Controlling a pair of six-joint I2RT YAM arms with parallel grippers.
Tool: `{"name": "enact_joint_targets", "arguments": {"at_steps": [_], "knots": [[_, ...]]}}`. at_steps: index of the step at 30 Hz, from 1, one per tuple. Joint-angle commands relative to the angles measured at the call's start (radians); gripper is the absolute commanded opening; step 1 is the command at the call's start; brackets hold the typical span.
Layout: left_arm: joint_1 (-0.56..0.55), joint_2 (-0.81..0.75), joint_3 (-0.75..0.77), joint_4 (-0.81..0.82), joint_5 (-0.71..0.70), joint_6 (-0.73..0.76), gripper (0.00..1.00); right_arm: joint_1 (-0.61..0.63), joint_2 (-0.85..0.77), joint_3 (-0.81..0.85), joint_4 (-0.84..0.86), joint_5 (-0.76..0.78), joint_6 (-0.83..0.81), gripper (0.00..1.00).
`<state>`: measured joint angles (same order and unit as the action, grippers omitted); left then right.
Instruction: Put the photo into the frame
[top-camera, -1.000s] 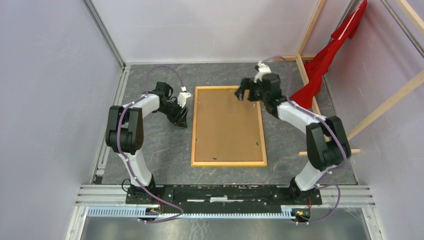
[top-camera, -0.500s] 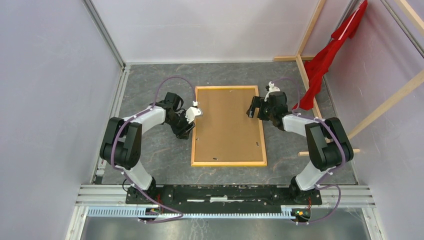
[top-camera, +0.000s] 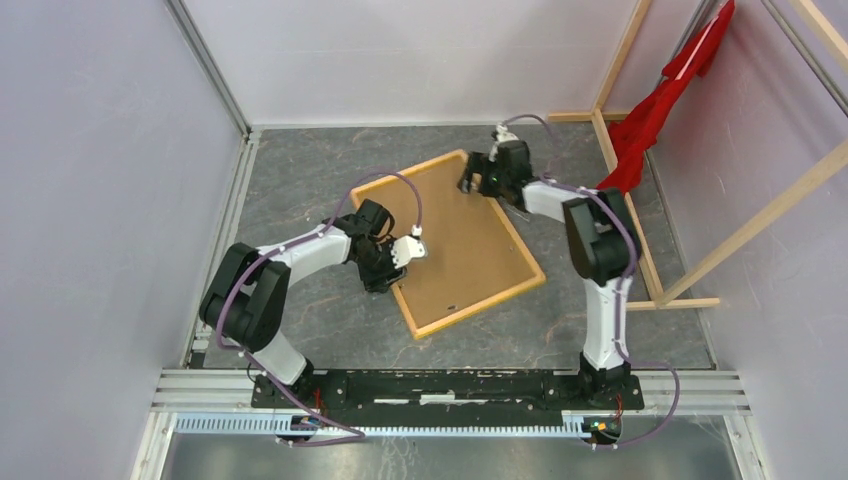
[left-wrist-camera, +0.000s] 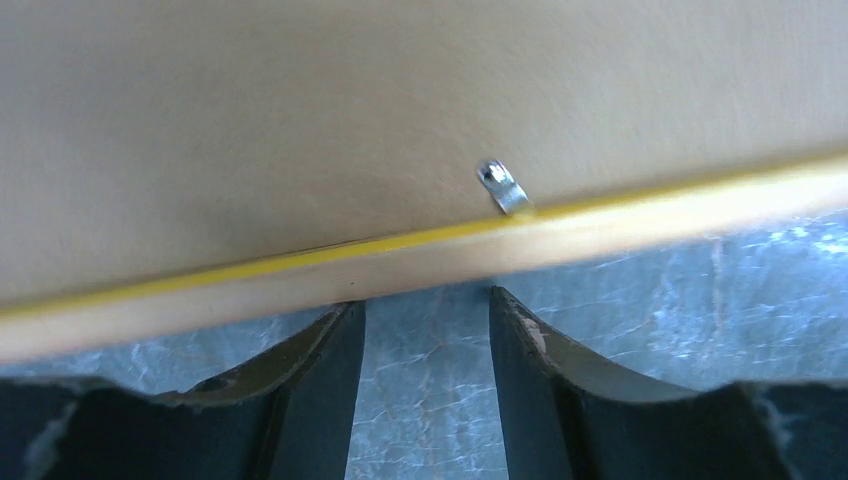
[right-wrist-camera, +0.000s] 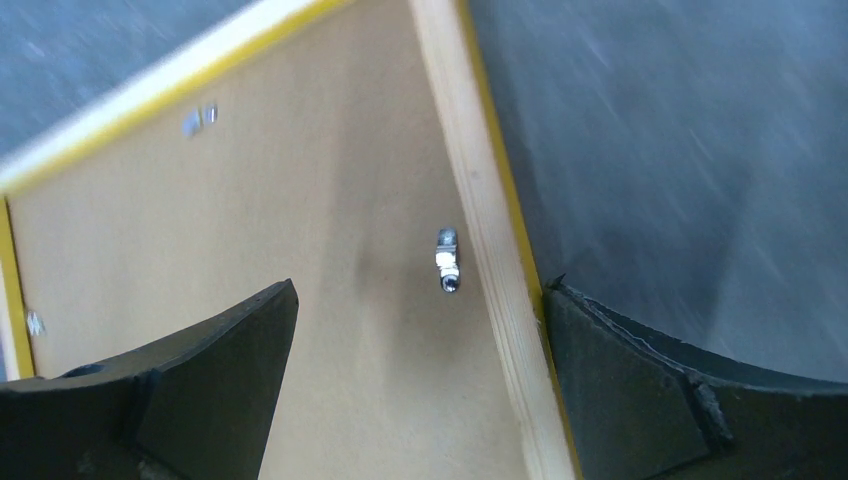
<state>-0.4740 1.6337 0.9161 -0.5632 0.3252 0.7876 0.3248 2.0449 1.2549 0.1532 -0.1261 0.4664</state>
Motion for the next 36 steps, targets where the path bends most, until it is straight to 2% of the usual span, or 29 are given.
{"name": "enact_joint_targets", "arguments": {"at_steps": [1,4,8,14,17,21,26,31,36], "knots": [[-0.121,0.054,-0.027,-0.030,0.075,-0.014,0.58,0.159,0.225,0.389,-0.106,-0.247,0.050,0.98],[-0.145,0.056,0.004,-0.108,0.094,0.012,0.65,0.187,0.334,0.568,-0.189,-0.274,0.045,0.98],[-0.146,0.036,0.041,-0.214,0.081,0.059,0.79,0.166,0.364,0.649,-0.238,-0.233,0.016,0.98],[-0.130,-0.013,0.073,-0.358,0.041,0.140,0.85,0.080,0.183,0.508,-0.214,-0.154,-0.020,0.98],[-0.056,-0.041,0.171,-0.462,0.056,0.196,0.85,0.051,0.050,0.399,-0.210,-0.107,-0.039,0.98],[0.154,-0.005,0.413,-0.552,0.132,0.242,0.82,0.051,-0.129,0.240,-0.263,-0.012,-0.070,0.98],[0.358,0.164,0.643,-0.394,0.074,0.084,0.66,0.056,-0.411,-0.156,-0.192,0.017,-0.018,0.98],[0.461,0.321,0.739,-0.175,-0.033,-0.126,0.53,0.059,-0.697,-0.487,-0.160,0.014,0.030,0.98],[0.472,0.405,0.735,-0.038,-0.130,-0.180,0.43,0.056,-0.881,-0.679,-0.180,-0.004,0.060,0.98]]}}
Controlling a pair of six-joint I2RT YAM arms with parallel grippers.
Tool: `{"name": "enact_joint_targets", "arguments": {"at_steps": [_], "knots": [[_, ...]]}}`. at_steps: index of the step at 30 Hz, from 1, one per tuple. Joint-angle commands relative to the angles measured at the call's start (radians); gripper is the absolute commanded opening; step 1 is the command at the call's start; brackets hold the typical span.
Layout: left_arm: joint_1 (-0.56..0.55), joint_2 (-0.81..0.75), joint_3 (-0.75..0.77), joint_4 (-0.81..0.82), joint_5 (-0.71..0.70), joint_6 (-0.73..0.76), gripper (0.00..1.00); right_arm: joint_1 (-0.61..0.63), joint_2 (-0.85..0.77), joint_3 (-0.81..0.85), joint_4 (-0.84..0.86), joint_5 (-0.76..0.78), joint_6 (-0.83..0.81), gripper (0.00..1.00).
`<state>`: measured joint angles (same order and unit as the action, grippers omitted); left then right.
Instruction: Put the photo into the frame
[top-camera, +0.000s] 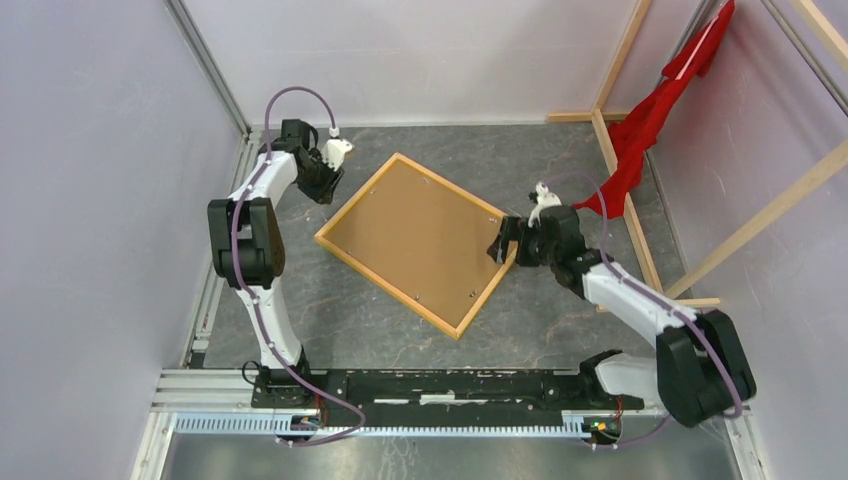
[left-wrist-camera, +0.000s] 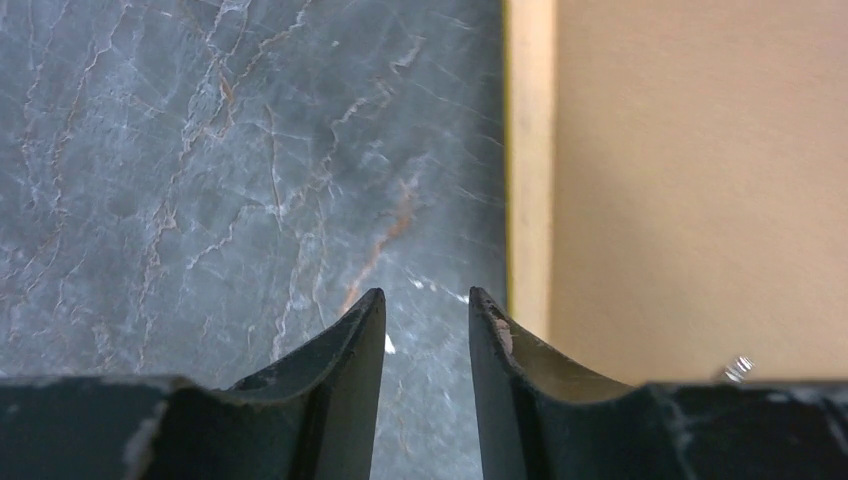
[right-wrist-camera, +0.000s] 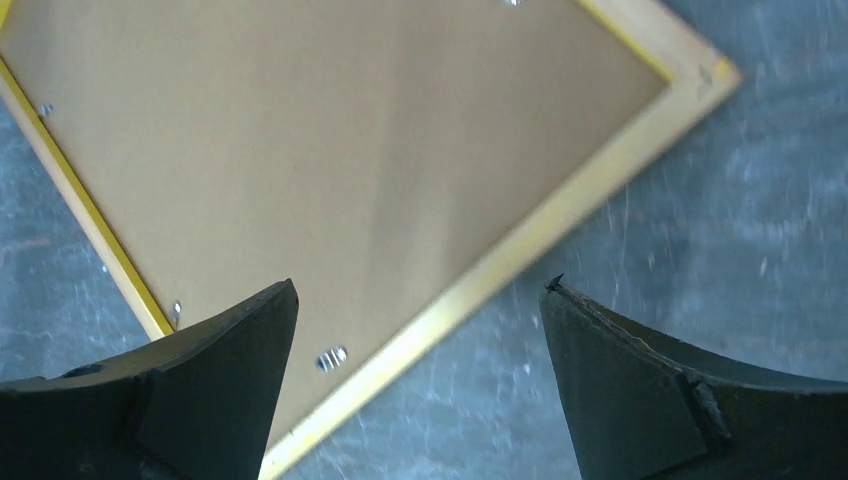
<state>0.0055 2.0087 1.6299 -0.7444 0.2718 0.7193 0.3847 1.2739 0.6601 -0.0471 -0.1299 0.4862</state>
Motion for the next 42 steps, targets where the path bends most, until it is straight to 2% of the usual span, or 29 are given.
{"name": "enact_joint_targets", "arguments": {"at_steps": [1,6,12,19,25,28,31,34,37,38,42], "knots": [[-0.007,0.039,0.014,0.155,-0.074,-0.113,0.42,-0.004,-0.129,-0.109,0.016,-0.006,0.050,0.98],[-0.007,0.070,-0.058,0.171,-0.060,-0.082,0.40,-0.012,-0.110,-0.194,0.062,-0.100,0.095,0.98],[-0.007,-0.042,-0.258,0.153,0.090,0.061,0.43,-0.039,0.004,-0.158,0.143,-0.168,0.096,0.98],[-0.007,-0.182,-0.453,0.006,0.171,0.291,0.44,-0.082,0.149,-0.013,0.108,-0.187,0.036,0.98],[-0.009,-0.273,-0.560,-0.161,0.212,0.451,0.44,-0.109,0.250,0.129,0.002,-0.121,-0.046,0.98],[-0.014,-0.305,-0.589,-0.248,0.236,0.498,0.44,-0.124,0.261,0.150,-0.018,-0.087,-0.062,0.98],[0.019,-0.311,-0.552,-0.339,0.288,0.523,0.45,-0.136,0.235,0.173,-0.035,-0.046,-0.076,0.98],[0.081,-0.285,-0.457,-0.371,0.365,0.484,0.45,-0.133,0.169,0.182,-0.030,-0.018,-0.080,0.97],[0.130,-0.231,-0.360,-0.346,0.428,0.355,0.46,-0.108,0.099,0.157,0.001,-0.002,-0.057,0.97],[0.139,-0.216,-0.338,-0.311,0.443,0.281,0.46,-0.092,0.083,0.147,0.015,0.002,-0.050,0.97],[0.143,-0.156,-0.321,-0.265,0.503,0.200,0.46,0.030,0.087,0.159,0.079,0.016,-0.024,0.96]]}}
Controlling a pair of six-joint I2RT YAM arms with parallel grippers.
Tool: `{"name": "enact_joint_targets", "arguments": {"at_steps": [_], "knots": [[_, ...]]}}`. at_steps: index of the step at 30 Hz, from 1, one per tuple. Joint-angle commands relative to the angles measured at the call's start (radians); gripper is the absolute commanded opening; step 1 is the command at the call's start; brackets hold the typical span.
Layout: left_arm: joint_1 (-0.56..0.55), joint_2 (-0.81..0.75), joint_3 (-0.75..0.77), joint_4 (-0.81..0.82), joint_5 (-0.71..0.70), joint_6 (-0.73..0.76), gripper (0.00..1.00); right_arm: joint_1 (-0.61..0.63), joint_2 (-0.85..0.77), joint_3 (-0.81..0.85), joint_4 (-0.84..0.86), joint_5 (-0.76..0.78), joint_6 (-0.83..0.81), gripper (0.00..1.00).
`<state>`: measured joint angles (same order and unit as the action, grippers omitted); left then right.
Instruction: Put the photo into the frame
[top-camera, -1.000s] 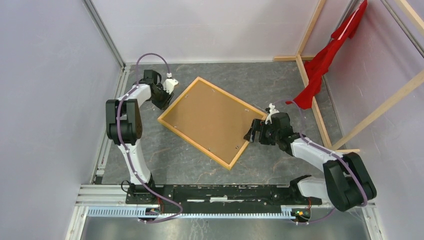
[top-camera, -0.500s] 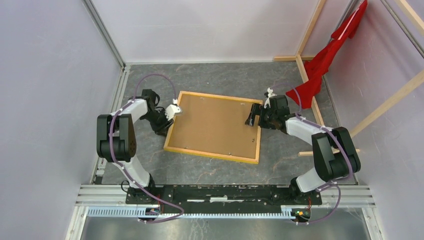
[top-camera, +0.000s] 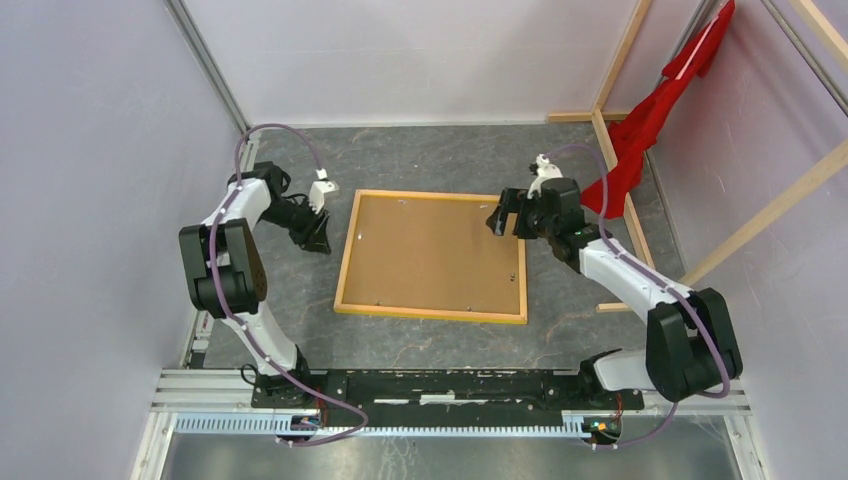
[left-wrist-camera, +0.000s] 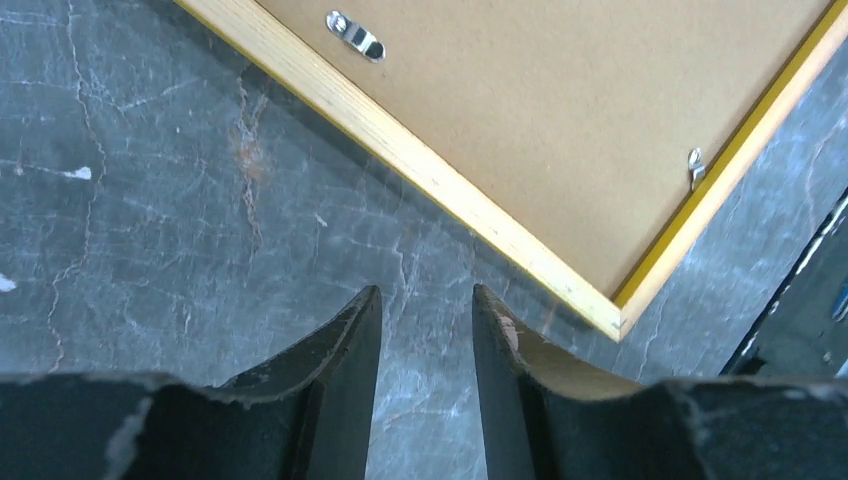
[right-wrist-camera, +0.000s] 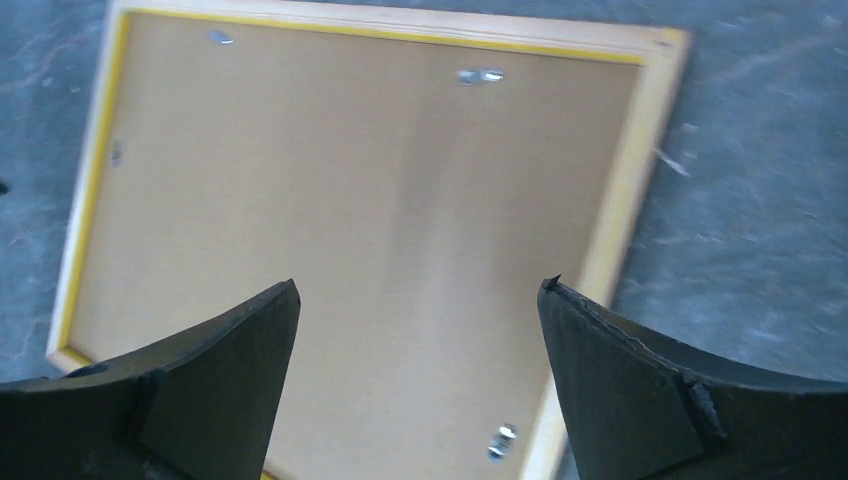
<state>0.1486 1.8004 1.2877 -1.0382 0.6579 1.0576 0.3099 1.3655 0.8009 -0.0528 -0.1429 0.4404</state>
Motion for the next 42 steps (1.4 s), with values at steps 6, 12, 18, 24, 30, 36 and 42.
{"name": "enact_joint_targets", "arguments": {"at_steps": [6,12,18,24,30,36,42], "knots": [[-0.002,0.167,0.040,0.054,0.154,-0.197,0.41,0.298,0.185,0.131,0.259,-0.072,0.039,0.91],[-0.002,0.207,0.041,0.053,0.169,-0.190,0.35,0.406,0.418,0.339,0.321,-0.158,0.021,0.88],[0.000,0.245,0.050,0.055,0.163,-0.185,0.28,0.465,0.673,0.585,0.303,-0.236,0.030,0.81],[-0.001,0.255,0.033,0.057,0.153,-0.167,0.28,0.490,0.842,0.766,0.277,-0.253,0.051,0.79],[0.000,0.253,0.028,0.061,0.156,-0.165,0.28,0.507,0.922,0.830,0.290,-0.261,0.084,0.78],[-0.001,0.254,0.016,0.060,0.165,-0.157,0.28,0.509,0.950,0.828,0.311,-0.260,0.103,0.78],[-0.001,0.262,0.013,0.038,0.171,-0.131,0.28,0.510,0.976,0.837,0.314,-0.266,0.113,0.77]]}}
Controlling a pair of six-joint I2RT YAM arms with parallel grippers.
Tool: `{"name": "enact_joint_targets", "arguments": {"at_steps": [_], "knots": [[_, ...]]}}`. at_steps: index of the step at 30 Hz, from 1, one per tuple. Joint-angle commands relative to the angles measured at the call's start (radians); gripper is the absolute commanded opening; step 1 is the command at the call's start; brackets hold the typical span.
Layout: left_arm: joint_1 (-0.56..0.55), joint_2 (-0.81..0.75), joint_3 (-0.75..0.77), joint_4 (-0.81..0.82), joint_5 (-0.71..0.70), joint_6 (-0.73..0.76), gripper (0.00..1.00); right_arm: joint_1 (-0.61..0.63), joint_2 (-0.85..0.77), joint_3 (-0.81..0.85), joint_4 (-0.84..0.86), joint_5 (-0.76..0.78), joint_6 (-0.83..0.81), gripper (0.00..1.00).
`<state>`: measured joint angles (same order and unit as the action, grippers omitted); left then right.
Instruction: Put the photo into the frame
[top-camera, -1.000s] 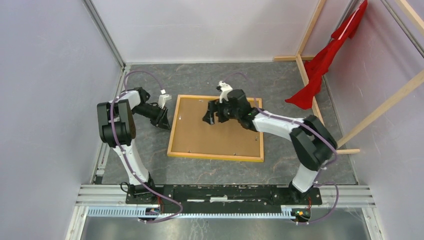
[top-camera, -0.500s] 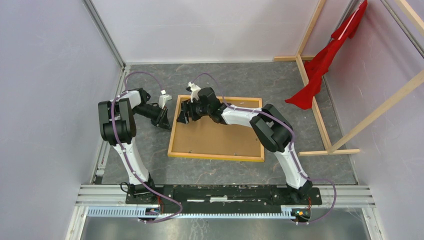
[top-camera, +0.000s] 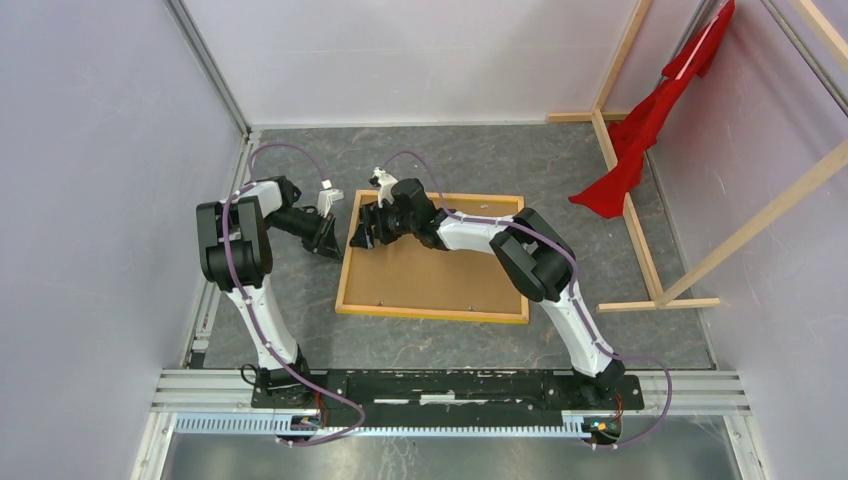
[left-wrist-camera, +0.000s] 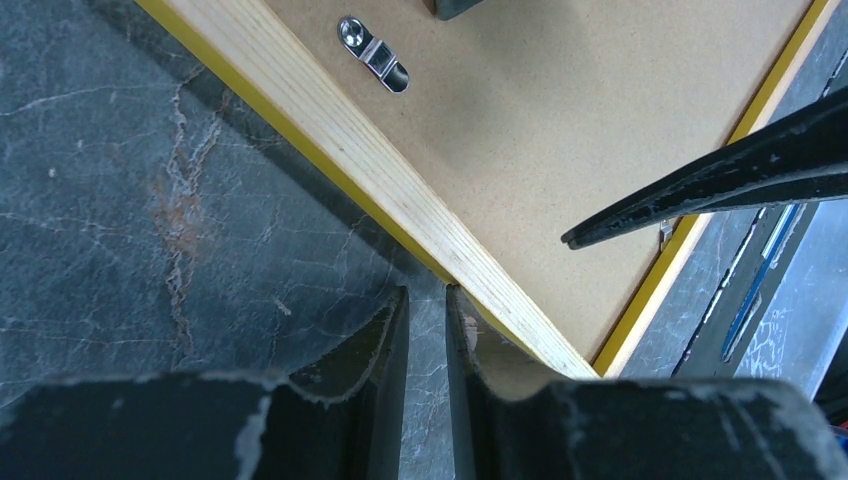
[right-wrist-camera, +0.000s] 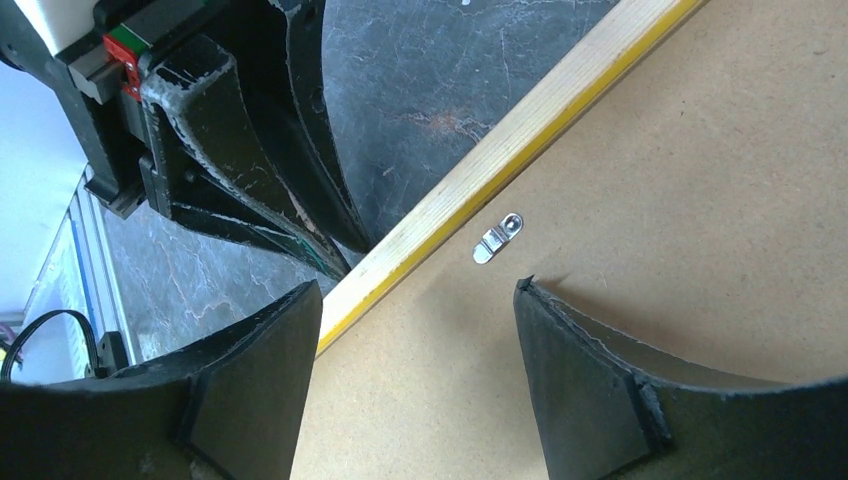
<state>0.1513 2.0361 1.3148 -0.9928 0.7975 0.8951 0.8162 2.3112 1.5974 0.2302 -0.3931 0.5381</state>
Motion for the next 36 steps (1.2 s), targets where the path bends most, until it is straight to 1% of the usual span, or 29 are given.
{"name": "enact_joint_targets", "arguments": {"at_steps": [1,21,36], "knots": [[-0.004,0.025,-0.015,-0.008,0.031,0.032,0.28,0.003,0.033,0.040,0.033,-0.019,0.020,0.77],[-0.006,0.033,-0.006,-0.004,0.015,0.027,0.29,0.006,0.100,0.072,0.078,-0.065,0.083,0.75],[-0.011,0.032,0.000,-0.001,0.006,0.020,0.29,0.006,0.145,0.113,0.084,-0.044,0.104,0.73]]}}
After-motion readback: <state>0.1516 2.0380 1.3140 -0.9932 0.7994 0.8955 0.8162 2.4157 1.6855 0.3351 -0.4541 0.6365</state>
